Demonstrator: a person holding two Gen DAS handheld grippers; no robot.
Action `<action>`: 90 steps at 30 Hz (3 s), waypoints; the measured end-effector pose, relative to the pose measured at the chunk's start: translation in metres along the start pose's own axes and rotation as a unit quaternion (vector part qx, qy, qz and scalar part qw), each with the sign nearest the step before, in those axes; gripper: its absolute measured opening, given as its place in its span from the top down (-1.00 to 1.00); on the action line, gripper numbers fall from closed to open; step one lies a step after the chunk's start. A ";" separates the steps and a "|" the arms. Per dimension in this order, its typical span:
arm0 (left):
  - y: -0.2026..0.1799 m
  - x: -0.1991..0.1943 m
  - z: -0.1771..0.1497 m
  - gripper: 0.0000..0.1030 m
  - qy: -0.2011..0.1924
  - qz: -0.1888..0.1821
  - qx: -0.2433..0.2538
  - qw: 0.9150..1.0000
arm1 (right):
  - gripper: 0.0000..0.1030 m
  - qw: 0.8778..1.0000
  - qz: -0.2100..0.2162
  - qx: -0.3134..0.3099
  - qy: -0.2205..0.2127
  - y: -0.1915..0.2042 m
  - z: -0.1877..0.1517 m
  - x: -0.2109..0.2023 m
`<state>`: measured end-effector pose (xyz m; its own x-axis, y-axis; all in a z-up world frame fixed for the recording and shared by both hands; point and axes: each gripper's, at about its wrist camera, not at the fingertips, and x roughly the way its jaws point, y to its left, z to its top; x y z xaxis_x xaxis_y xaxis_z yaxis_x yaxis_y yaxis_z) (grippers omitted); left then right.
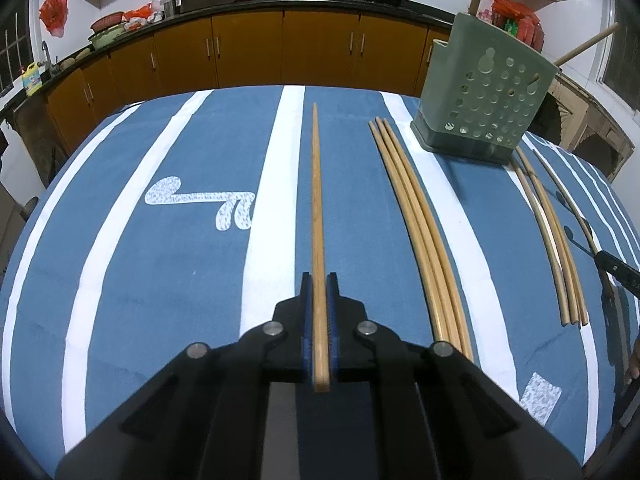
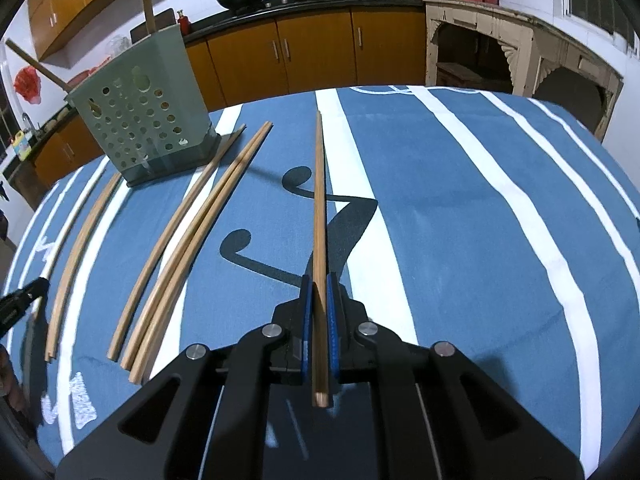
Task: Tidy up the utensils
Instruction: 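Lift the left tool's chopstick over the green holder while the right tool carries its chopstick there, then drop the left tool's chopstick into the holder and open it while the right tool releases its chopstick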
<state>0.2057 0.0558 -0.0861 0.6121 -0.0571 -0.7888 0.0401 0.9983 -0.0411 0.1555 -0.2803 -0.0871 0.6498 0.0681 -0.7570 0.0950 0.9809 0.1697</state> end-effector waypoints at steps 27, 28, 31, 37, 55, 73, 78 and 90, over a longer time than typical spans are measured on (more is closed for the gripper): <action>0.006 -0.135 0.054 0.85 -0.213 -0.030 -0.020 0.976 | 0.85 0.981 0.033 0.004 -0.189 -0.005 0.043 -0.103; 0.006 -0.137 0.055 0.85 -0.216 -0.032 -0.023 0.976 | 0.85 0.981 0.034 0.005 -0.190 -0.005 0.043 -0.103; 0.005 -0.140 0.056 0.85 -0.220 -0.033 -0.023 0.975 | 0.85 0.981 0.034 0.006 -0.190 -0.005 0.043 -0.104; 0.004 -0.142 0.056 0.85 -0.218 -0.033 -0.020 0.975 | 0.85 0.981 0.034 0.005 -0.190 -0.006 0.043 -0.104; -0.021 -0.194 0.092 0.85 -0.266 -0.083 0.012 0.960 | 0.85 0.958 0.118 -0.028 -0.261 0.033 0.093 -0.167; -0.102 -0.214 0.187 0.85 -0.377 -0.092 0.012 0.922 | 0.85 0.917 0.139 -0.031 -0.373 0.096 0.164 -0.168; -0.104 -0.183 0.199 0.85 -0.369 -0.079 -0.005 0.926 | 0.85 0.926 0.125 -0.032 -0.355 0.098 0.163 -0.134; -0.098 -0.135 0.202 0.76 -0.317 -0.068 -0.016 0.946 | 0.39 0.952 0.118 -0.028 -0.281 0.097 0.160 -0.098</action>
<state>0.2789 -0.0357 0.1478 0.9538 -0.1664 -0.2500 0.1339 0.9808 -0.1420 0.2220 -0.2214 0.1044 0.9502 0.1950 -0.2429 -0.1336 0.9596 0.2476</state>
